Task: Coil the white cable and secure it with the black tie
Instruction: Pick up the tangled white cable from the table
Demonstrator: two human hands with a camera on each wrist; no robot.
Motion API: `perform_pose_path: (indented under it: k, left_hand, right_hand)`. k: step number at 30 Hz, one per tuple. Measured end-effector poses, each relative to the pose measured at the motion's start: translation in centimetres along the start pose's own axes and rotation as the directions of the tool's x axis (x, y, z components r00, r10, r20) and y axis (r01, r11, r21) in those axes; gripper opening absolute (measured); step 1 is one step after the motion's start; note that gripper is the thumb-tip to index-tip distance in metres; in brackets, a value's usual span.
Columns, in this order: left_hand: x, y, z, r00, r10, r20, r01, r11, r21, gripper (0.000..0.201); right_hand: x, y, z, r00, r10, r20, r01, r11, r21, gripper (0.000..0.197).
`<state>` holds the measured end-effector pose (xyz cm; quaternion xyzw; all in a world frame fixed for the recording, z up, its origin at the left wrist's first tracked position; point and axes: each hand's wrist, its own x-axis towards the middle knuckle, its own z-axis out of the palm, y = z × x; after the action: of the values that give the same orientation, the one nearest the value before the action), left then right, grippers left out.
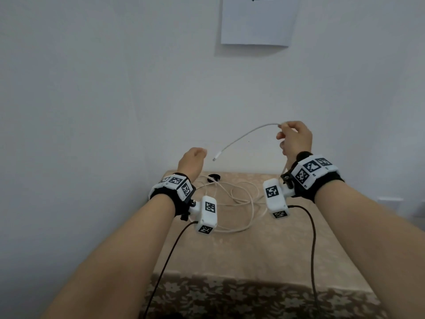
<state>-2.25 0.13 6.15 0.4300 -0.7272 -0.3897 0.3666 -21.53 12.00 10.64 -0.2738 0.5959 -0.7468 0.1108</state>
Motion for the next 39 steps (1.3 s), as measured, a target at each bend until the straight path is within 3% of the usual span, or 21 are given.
perform_pose_path:
  k: [5,8,11,18,23,27,35,39]
  left_hand:
    - [-1.2,2.6,1.0,0.983,-0.004,0.182,0.052,0.964,-0.262,0.049]
    - [-2.2,3.6,1.3,0.945,0.036,0.326,0.071,0.948,-0.311,0.046]
    - [-2.6,3.7,2.1,0.918,0.081,0.388,0.085,0.916,-0.392,0.037]
    - [-2.1,2.8,3.5,0.982,0.021,0.186,0.08,0.85,-0.52,0.033]
    - [-0.6,-0.4,4.4,0.99,-0.136,0.041,0.129,0.737,-0.663,0.032]
    - [0.1,-3.1,6.2,0.978,-0.185,0.093,0.195,0.665,-0.721,0.029]
    - [1.7,-4.6,10.2,0.914,-0.291,0.283,0.387,0.416,-0.823,0.029]
    - [3.3,-4.3,10.6,0.926,-0.255,0.279,0.364,0.409,-0.837,0.026]
  right_hand:
    - [-1.1,-0.9,0.2,0.993,-0.062,0.101,0.066,0.997,-0.038,0.018]
    - [-2.1,-1.1,0.1,0.979,-0.077,0.191,0.081,0.997,-0.017,0.016]
    - [-2.6,-0.9,0.1,0.966,-0.095,0.24,0.105,0.994,-0.029,0.015]
    - [-2.5,2.0,-0.7,0.955,0.03,0.294,0.006,0.992,-0.122,0.018]
    - [-2.6,5.7,-2.4,0.946,0.157,0.283,-0.12,0.982,-0.146,0.033]
    - [-2.3,9.6,-3.2,0.936,0.245,0.254,-0.236,0.97,-0.064,0.03]
    - [-0.4,15.2,-1.6,0.926,0.355,0.132,-0.368,0.925,0.092,0.031]
    - [0.6,15.3,-0.8,0.928,0.35,0.128,-0.367,0.919,0.147,0.03]
